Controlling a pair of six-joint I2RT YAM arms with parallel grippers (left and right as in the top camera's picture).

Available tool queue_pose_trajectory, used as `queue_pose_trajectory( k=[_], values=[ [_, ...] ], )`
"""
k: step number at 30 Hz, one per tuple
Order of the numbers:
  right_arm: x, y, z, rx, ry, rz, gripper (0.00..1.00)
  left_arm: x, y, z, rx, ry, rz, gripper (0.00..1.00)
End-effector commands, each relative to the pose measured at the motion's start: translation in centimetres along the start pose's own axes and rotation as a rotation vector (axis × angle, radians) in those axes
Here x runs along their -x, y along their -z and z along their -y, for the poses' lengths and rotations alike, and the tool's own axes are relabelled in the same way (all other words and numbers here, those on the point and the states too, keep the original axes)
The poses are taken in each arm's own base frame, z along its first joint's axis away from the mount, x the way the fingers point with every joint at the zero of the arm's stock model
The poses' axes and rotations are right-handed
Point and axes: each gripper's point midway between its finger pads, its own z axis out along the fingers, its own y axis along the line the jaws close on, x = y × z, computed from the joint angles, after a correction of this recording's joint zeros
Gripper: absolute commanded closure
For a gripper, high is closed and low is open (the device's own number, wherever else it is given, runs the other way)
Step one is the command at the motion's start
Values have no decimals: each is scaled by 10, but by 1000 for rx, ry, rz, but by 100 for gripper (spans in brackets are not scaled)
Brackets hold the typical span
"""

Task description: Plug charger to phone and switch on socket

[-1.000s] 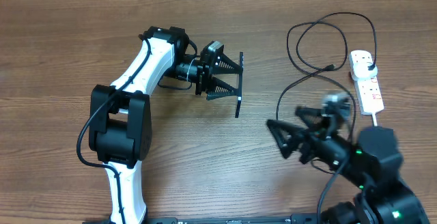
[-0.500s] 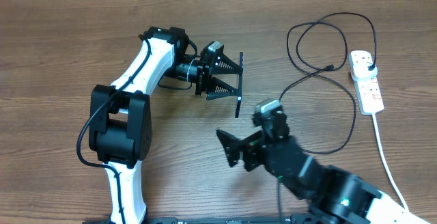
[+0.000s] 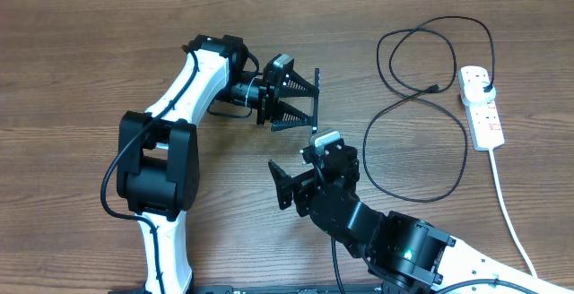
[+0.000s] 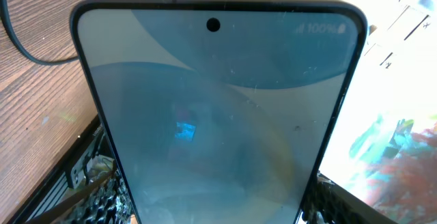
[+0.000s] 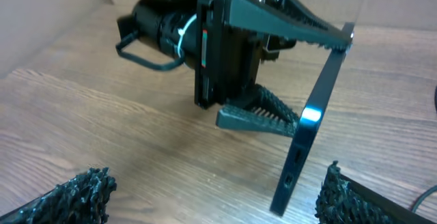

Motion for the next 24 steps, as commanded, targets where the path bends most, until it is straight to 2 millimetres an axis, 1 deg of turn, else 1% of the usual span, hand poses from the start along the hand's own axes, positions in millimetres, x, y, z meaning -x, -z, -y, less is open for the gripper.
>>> queue_pose_trajectory(
  k=[1,4,7,9,11,14,16,17,21,24],
  values=[
    [17,5,-3,-1,-24,43,0,3,3,14,-56,-26,1,51],
    [14,0,7,-33,-15,35,0,3,3,14,-56,-26,1,51],
    [14,-10,28,-135,-12,39,9,3,3,14,-56,-28,1,51],
    [13,-18,38,-185,-13,42,11,3,3,14,-56,-30,1,51],
    [12,-26,43,-207,-18,40,13,3,3,14,-56,-30,1,51],
    [10,-38,44,-221,-22,39,16,3,3,14,-55,-30,1,51],
    [8,-43,42,-221,-22,39,20,3,3,14,-56,-30,1,51],
    [8,-45,41,-220,-25,42,25,3,3,14,-55,-30,1,51],
    [13,-48,37,-208,-42,67,30,3,3,14,-55,-30,1,51],
    [15,-50,39,-226,-45,81,36,3,3,14,-56,-30,1,51]
  ],
)
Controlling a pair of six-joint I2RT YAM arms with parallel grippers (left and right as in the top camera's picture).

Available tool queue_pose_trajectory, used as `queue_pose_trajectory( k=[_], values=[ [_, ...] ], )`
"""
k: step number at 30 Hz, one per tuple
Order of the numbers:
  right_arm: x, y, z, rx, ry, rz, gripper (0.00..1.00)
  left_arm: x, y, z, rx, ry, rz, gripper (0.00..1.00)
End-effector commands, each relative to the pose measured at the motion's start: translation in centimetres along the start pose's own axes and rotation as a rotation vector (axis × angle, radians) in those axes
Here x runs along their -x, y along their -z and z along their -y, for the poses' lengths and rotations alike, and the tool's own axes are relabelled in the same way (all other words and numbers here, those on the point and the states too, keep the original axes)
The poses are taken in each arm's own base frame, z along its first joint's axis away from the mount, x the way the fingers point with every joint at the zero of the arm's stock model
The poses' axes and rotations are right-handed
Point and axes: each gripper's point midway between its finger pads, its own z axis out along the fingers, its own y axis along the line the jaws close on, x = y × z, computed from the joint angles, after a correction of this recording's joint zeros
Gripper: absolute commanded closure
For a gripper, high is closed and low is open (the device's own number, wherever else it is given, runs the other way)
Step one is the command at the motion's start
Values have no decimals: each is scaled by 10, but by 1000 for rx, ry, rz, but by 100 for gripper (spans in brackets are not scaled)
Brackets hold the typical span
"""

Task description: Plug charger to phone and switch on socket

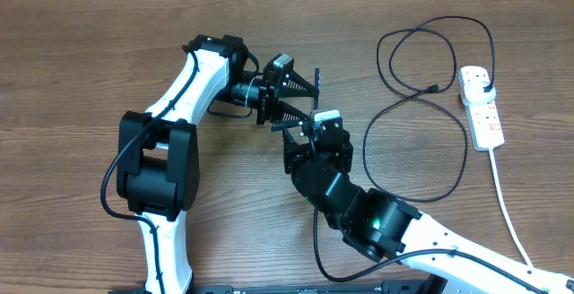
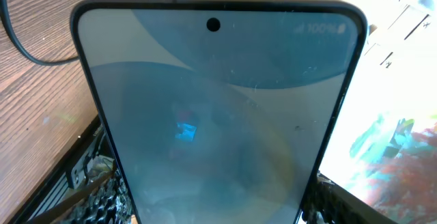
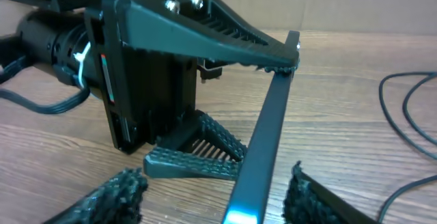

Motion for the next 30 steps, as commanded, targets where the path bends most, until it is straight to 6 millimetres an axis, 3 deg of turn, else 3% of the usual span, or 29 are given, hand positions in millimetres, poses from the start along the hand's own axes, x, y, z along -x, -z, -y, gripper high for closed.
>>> queue_pose_trajectory(
  k=[1,5,14,23,25,30],
  values=[
    [13,-1,4,-38,-15,41,37,3,3,14,-56,-27,2,51],
    [14,-1,6,-55,-14,47,43,4,3,14,-55,-27,2,51],
    [14,-1,6,-54,-14,46,75,4,3,14,-54,-27,2,51],
    [14,-1,5,-52,-14,46,87,4,3,13,-53,-32,2,50],
    [14,-1,5,-52,-14,47,89,4,3,13,-53,-34,2,43],
    [15,-1,5,-49,-20,53,93,5,4,13,-49,-34,5,8]
  ],
)
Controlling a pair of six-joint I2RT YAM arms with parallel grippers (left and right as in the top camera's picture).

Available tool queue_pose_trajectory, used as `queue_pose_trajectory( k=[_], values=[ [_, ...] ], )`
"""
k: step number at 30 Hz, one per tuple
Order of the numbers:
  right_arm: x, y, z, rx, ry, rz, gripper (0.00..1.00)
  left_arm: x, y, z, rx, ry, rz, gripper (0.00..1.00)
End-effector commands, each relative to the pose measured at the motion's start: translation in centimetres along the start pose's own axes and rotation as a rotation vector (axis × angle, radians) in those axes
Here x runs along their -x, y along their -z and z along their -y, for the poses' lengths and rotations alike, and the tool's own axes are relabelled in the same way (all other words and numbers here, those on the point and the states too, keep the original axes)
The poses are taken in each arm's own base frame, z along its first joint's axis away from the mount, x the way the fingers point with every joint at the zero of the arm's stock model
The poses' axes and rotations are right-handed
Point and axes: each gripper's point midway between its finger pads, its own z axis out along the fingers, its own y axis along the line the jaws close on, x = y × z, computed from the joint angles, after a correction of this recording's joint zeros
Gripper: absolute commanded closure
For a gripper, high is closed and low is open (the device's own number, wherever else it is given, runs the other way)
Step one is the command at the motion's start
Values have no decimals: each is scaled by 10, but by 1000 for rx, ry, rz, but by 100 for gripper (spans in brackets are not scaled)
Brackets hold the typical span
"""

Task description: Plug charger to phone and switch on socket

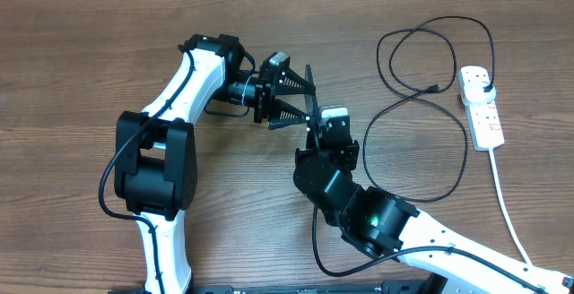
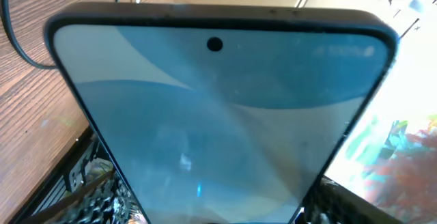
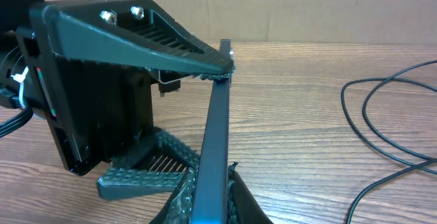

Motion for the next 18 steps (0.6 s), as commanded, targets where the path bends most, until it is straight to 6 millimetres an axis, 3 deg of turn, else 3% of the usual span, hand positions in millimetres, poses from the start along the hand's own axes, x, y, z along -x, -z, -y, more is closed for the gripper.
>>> queue_pose_trajectory(
  k=[1,9,15,18],
  values=[
    [11,3,-13,52,-29,12,94,3,0,10,-31,-34,-2,0],
    [29,16,-9,75,-123,51,96,12,38,-5,64,-3,93,0],
    [46,33,5,67,-159,90,96,-8,73,28,49,-143,176,0],
    [53,47,34,-19,-248,117,96,-32,91,56,52,-268,232,0]
  ],
)
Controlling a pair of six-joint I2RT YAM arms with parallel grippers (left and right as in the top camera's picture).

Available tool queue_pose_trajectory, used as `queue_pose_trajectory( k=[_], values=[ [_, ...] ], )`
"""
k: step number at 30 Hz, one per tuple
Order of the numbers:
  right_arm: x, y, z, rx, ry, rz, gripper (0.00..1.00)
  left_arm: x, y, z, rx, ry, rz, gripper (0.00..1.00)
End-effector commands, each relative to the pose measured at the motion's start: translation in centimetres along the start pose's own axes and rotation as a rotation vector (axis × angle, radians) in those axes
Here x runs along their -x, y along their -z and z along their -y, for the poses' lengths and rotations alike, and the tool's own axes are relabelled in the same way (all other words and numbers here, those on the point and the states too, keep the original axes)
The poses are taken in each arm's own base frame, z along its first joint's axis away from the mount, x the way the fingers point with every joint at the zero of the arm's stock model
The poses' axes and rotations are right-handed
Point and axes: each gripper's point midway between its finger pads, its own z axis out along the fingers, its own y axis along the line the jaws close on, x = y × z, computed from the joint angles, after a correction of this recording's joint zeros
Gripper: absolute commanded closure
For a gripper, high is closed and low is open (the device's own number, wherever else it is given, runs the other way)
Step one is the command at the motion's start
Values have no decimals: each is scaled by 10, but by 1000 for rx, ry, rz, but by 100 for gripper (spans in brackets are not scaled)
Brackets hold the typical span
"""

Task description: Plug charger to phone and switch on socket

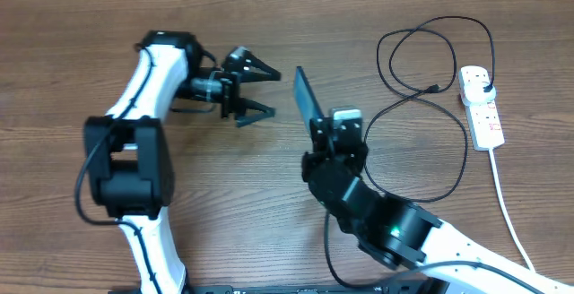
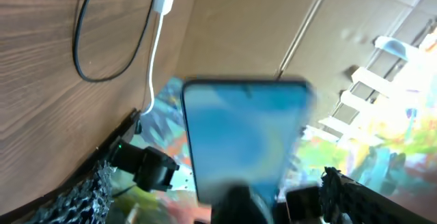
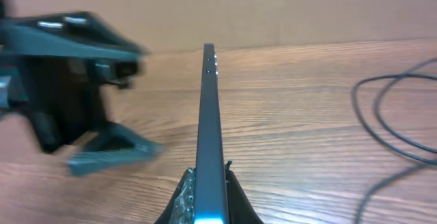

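Note:
The dark phone point(image 1: 306, 97) stands on edge above the table, and my right gripper point(image 1: 323, 128) is shut on its lower end. The right wrist view shows it edge-on as the phone point(image 3: 210, 115) rising between the pinching fingers point(image 3: 186, 193). My left gripper point(image 1: 269, 91) is open and empty, a short way left of the phone; its wrist view shows the phone's lit screen point(image 2: 239, 135) blurred ahead. The black charger cable point(image 1: 421, 101) loops on the table at the right, its free plug end point(image 1: 435, 88) lying loose. The white socket strip point(image 1: 482, 115) lies at the far right.
The charger's plug point(image 1: 478, 81) sits in the strip's far socket, and a white lead point(image 1: 507, 209) runs from the strip to the front right. My left arm point(image 1: 143, 88) stretches along the left side of the wooden table point(image 1: 72, 52).
My left gripper has let go of the phone and moved back to the left, now open. My right gripper keeps the phone, tilted a little more upright.
My left gripper held the phone on edge while my right gripper stood open just short of it. Then the right fingers were on either side of the phone's lower end, then shut on it. Now the right gripper alone holds the phone.

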Motion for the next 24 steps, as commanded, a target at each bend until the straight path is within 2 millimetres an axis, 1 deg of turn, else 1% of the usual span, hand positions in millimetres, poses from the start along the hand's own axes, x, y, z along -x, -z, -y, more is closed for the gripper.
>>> queue_pose_trajectory(
  k=[1,4,8,9,11,13,15,17,19,20,21,24],
  values=[
    [37,27,30,-84,-197,111,96,-37,29,56,1,-302,79,0],
    [31,45,58,-116,-388,75,96,-67,50,79,44,-390,149,0],
    [13,67,91,-147,-616,-13,96,-112,70,100,137,-516,244,0],
    [10,72,96,-146,-656,-34,96,-123,74,104,162,-550,268,0],
    [6,79,100,-128,-707,-65,96,-145,78,107,229,-610,307,0],
    [8,83,100,-101,-732,-79,96,-168,80,102,342,-664,345,0],
    [11,84,102,-94,-752,-71,96,-185,84,95,454,-699,388,0],
    [15,81,103,-95,-770,-49,96,-198,92,86,571,-690,457,0],
    [21,76,102,-87,-795,-21,96,-210,107,75,691,-612,568,0],
    [24,69,100,-77,-818,4,96,-216,119,66,765,-535,653,0],
    [26,65,99,-73,-831,16,96,-223,125,62,801,-506,710,0],
    [27,53,94,-64,-854,20,96,-234,130,61,834,-542,778,0]
  ],
)
